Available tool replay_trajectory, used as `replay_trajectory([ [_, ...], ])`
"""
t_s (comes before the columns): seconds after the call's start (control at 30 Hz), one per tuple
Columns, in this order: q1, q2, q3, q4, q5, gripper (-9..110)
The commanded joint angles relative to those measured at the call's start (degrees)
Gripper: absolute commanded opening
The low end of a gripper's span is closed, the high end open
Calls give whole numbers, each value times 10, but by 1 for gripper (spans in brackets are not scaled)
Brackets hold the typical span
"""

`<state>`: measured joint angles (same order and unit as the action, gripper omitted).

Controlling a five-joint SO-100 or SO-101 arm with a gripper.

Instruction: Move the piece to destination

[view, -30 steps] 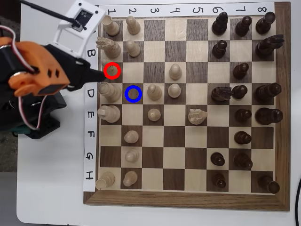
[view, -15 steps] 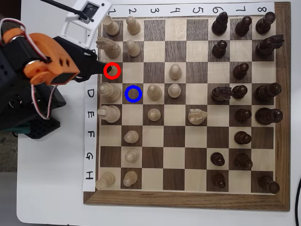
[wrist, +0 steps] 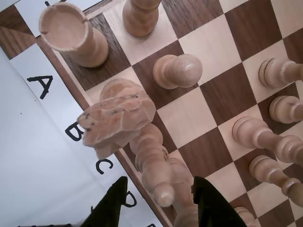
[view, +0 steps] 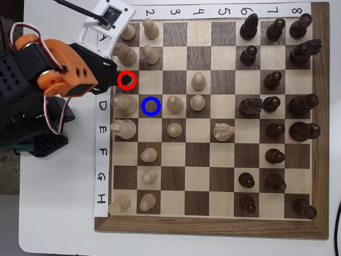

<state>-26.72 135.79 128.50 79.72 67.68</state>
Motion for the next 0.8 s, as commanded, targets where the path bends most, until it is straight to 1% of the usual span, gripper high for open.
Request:
replay_trajectory([
  [0.0, -3, -3, 4, -11, 4, 17],
  [0.77, -15, -18, 37, -51, 25, 16],
])
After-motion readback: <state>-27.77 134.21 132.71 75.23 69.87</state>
